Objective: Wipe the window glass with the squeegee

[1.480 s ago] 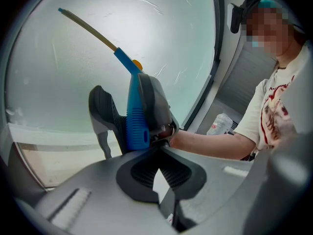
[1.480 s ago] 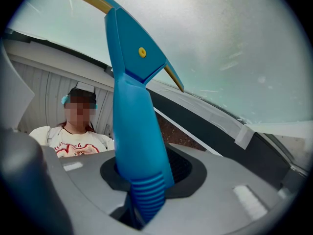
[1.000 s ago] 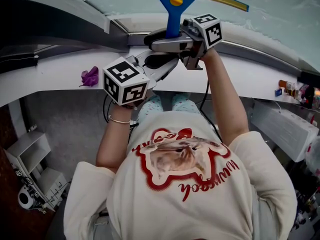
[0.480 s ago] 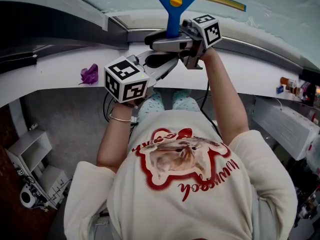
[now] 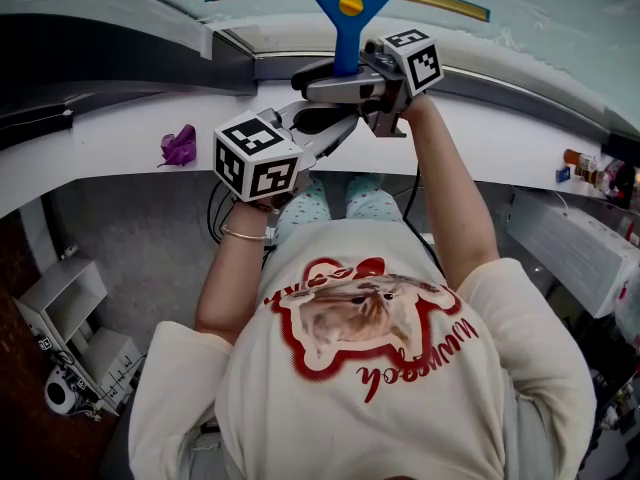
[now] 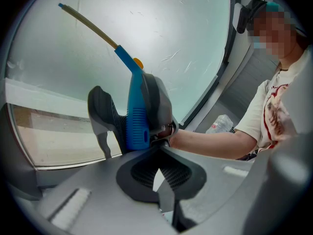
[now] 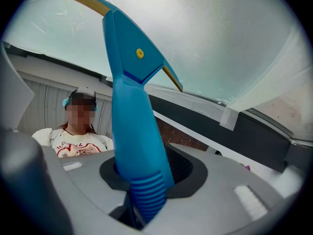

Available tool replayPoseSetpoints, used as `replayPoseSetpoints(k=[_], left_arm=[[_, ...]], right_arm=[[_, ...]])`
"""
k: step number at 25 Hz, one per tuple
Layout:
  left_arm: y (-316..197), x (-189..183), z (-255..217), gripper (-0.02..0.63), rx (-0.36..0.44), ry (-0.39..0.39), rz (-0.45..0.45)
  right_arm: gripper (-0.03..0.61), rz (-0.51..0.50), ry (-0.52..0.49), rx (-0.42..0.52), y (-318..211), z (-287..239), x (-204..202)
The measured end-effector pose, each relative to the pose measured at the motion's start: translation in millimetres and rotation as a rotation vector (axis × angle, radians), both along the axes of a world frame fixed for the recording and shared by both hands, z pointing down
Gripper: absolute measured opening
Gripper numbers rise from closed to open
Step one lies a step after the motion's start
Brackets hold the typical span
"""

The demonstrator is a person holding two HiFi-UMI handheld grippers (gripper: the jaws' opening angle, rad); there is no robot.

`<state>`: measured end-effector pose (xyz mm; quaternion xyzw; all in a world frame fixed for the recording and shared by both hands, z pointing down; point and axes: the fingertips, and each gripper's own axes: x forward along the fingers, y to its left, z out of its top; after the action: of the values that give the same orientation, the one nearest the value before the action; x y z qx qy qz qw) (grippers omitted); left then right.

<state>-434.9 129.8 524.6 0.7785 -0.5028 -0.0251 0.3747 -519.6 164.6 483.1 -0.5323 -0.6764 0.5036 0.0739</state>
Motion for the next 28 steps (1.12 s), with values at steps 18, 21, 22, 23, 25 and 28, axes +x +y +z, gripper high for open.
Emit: replayPoseSetpoints(k=[18, 21, 22, 23, 25, 28], left_arm=[[-2.6, 4.7, 25.5, 0.006, -0.041, 0.047, 0.006], [-2.5, 5.6, 29.0, 0.006, -0.049, 0.053, 0.012], [-2.4, 6.0, 30.6, 0.006, -0.053, 0.055, 0.014], [-2.3, 6.5, 32.3, 0.006, -0.055, 0.058, 0.016], [-2.4, 7.2, 35.7, 0.006, -0.060, 0.064, 0.018], [-2.9, 7.7, 40.4, 0.006, -0.067, 0.078, 0.019]], right_arm=[[0.153, -0.006, 0.043, -0.024, -2.9, 27.4, 3.3], [0.153, -0.007, 0.051, -0.030, -3.0, 31.1, 3.8], [0.153, -0.007, 0.054, -0.031, -3.0, 32.8, 4.1], [0.153, -0.007, 0.057, -0.031, -3.0, 34.7, 4.3], [0.155, -0.007, 0.064, -0.031, -3.0, 38.7, 4.8], [0.155, -0.013, 0.073, -0.034, -3.2, 44.1, 5.1]])
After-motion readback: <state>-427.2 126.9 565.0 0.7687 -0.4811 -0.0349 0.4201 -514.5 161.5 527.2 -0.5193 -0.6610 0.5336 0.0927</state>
